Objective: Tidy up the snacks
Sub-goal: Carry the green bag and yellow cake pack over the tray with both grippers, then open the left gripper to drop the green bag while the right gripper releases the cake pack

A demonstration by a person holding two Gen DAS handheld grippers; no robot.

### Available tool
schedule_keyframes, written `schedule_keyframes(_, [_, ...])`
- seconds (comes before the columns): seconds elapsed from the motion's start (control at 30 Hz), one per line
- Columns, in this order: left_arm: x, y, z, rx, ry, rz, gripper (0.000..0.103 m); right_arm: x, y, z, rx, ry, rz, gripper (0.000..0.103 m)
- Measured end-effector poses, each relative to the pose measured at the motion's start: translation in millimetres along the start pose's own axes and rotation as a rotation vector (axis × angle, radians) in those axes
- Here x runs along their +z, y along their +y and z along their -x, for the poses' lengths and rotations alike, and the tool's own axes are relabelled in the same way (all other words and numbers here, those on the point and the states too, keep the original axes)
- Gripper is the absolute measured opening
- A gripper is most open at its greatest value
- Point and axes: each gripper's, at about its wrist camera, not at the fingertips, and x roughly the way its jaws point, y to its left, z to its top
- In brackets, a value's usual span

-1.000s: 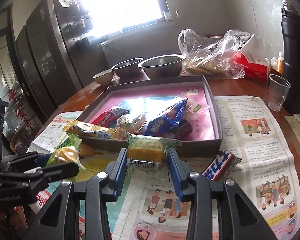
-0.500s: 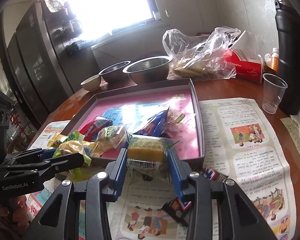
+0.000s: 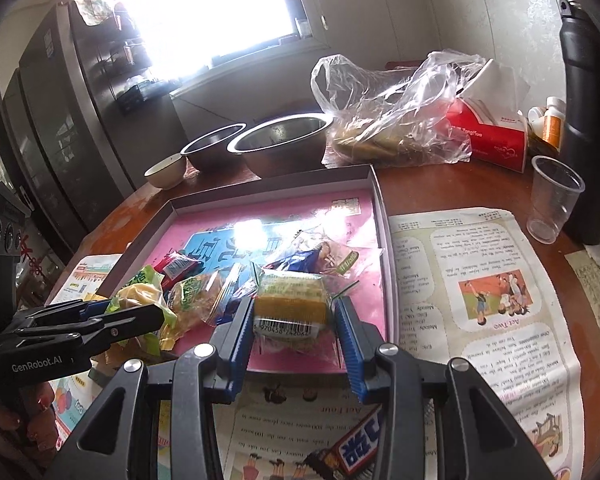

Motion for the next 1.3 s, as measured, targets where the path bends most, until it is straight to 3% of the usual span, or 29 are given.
schedule_keyframes(0.57, [10.6,14.8,-9.6,0.003,0.004,0.034,0.044,7.7,12.3,-27.6,0.001,0.038,0.022,0.041])
schedule_keyframes(1.3, [10.6,17.5,-11.3,0.007,0.001,0.052,0.045,8.0,8.7,-28.0,-0.023,0.029,-0.002,0.049])
